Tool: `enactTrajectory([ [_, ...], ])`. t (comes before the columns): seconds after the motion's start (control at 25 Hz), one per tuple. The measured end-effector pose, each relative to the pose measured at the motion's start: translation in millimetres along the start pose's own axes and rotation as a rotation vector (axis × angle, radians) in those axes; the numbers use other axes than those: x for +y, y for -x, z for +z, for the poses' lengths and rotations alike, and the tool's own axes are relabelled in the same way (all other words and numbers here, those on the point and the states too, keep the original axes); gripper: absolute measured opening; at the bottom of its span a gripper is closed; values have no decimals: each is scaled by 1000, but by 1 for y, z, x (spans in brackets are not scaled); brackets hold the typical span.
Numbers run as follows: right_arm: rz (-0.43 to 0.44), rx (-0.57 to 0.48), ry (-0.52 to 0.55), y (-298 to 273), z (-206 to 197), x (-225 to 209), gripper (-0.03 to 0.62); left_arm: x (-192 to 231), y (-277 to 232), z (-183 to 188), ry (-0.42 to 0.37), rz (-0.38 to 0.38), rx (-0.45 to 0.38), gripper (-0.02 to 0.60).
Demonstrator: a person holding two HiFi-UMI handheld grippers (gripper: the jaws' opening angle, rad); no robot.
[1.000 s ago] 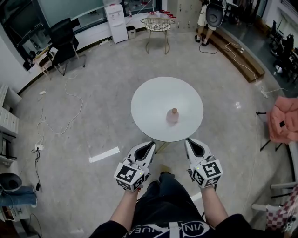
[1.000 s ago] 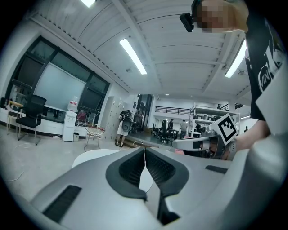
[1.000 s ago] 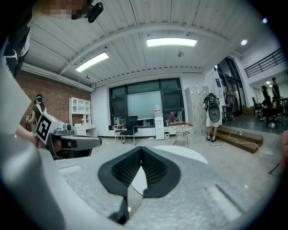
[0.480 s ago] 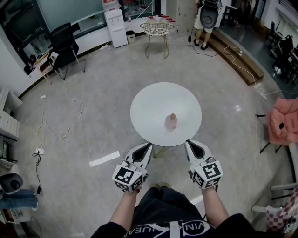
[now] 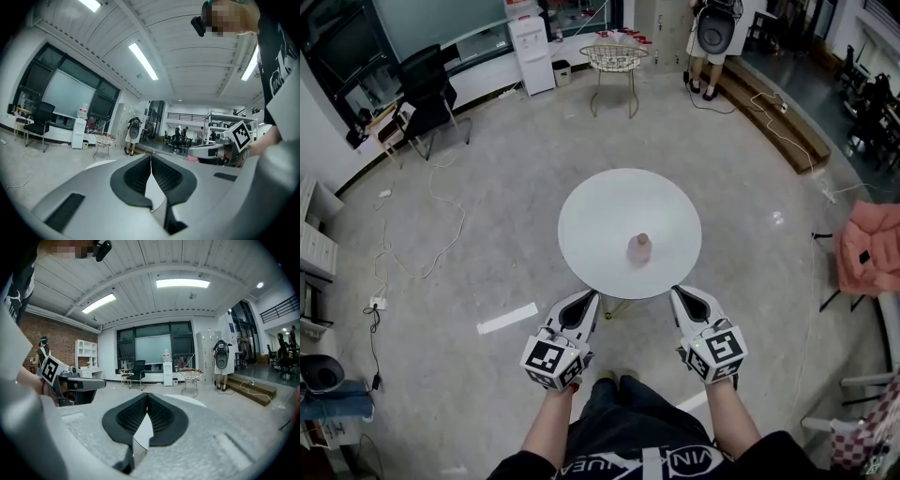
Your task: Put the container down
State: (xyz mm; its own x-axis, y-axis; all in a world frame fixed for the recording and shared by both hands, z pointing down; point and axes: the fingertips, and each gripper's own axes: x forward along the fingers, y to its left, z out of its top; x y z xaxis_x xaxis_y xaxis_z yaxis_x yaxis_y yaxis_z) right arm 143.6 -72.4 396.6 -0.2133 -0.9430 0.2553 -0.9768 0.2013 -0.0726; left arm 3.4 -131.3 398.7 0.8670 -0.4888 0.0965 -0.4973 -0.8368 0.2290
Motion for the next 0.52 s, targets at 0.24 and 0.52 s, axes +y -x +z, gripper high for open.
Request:
enactTrajectory([
  [0.24,3,8,-8,-2,-3,-4,6,-2,0,0,1,9,1,15],
  [0.52,18,-4,-15,-5,3,-9,6,-3,-1,1,9,33,17,15],
])
